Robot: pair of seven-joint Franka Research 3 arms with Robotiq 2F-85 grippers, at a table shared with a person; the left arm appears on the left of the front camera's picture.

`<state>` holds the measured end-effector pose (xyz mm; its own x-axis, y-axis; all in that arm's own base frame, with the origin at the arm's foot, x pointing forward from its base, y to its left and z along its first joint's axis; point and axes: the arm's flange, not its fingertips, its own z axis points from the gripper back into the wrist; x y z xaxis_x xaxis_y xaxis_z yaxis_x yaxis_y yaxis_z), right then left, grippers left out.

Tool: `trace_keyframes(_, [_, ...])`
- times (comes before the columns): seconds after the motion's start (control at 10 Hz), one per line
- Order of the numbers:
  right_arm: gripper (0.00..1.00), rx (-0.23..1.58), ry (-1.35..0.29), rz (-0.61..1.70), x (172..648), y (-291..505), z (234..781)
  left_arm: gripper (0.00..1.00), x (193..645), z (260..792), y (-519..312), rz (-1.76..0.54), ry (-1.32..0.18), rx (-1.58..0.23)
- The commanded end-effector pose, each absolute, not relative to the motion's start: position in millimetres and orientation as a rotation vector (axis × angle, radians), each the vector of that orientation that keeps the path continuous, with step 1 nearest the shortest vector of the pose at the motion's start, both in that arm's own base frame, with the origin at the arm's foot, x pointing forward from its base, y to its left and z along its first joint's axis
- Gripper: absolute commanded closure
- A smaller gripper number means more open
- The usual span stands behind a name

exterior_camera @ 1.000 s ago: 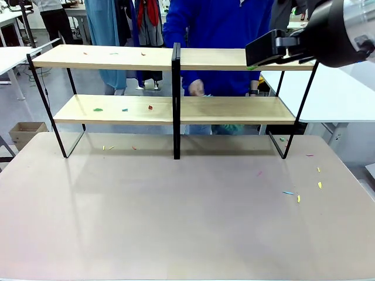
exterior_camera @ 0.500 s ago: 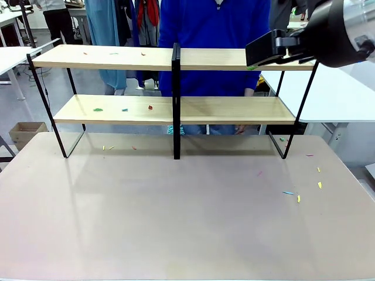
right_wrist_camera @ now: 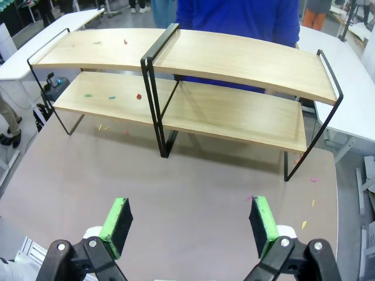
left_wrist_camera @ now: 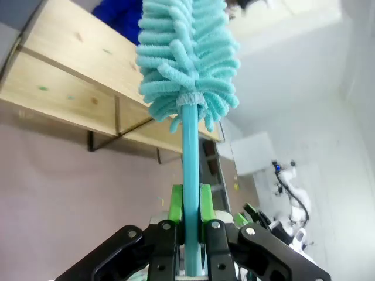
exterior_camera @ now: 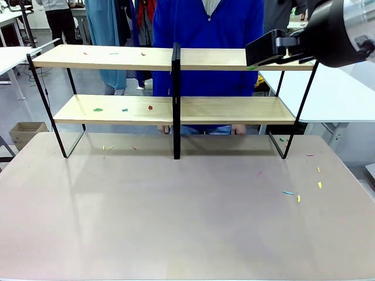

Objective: Clean the shelves.
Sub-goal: Clean another randomly selected level of the Shelf with the Duster.

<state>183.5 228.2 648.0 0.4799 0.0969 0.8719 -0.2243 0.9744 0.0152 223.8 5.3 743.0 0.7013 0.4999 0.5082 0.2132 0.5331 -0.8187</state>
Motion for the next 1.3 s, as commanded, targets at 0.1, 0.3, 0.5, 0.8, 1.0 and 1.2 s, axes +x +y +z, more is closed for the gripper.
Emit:
trace_keyframes(0.1, [0.0,0.139,-1.051,0.203,183.5,227.9,649.2,0.87,223.8,743.0,5.3,0.195,-0.809,-1.021])
trace_keyframes(0.3, [0.0,0.139,-1.051,0.203,183.5,227.9,649.2,0.87,219.3,743.5,-3.4,0.166,-0.788,-1.015])
trace_keyframes(0.5, [0.0,0.139,-1.051,0.203,183.5,227.9,649.2,0.87,231.1,749.1,-39.7,0.11,-0.768,-0.967])
trace_keyframes(0.8, [0.0,0.139,-1.051,0.203,183.5,227.9,649.2,0.87,265.7,748.2,-107.8,0.077,-0.665,-0.881])
trace_keyframes(1.0, [0.0,0.139,-1.051,0.203,183.5,227.9,649.2,0.87,287.0,739.1,-147.6,0.11,-0.661,-0.765])
trace_keyframes(1.2, [0.0,0.139,-1.051,0.203,183.5,227.9,649.2,0.87,301.2,725.1,-180.8,0.051,-0.631,-0.726])
